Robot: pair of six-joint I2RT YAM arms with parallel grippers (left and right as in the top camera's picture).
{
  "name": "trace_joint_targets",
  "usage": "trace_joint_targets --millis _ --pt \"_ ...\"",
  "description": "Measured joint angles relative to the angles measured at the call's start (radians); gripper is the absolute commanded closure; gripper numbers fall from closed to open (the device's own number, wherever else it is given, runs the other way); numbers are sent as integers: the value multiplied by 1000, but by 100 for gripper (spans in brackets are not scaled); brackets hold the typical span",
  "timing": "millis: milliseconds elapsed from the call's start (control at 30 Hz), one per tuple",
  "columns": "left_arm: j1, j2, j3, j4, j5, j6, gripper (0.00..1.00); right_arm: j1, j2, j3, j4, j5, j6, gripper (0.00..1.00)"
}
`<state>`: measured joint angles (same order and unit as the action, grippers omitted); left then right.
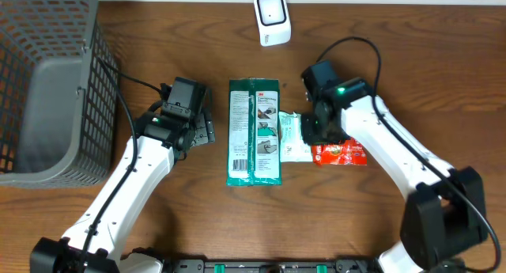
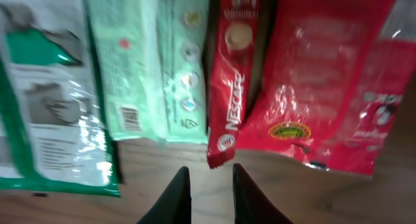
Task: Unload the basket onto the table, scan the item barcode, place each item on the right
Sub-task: 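Move the right gripper left over the red Nescafe stick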
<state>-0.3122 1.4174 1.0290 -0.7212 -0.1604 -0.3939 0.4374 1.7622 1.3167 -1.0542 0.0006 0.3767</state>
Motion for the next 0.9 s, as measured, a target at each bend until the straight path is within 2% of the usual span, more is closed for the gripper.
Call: trace_joint_targets --millis 467,900 --pt "0 0 0 0 0 0 13 76 84 -5 21 67 6 81" --pt "0 0 0 0 0 0 13 80 84 -70 17 130 6 79"
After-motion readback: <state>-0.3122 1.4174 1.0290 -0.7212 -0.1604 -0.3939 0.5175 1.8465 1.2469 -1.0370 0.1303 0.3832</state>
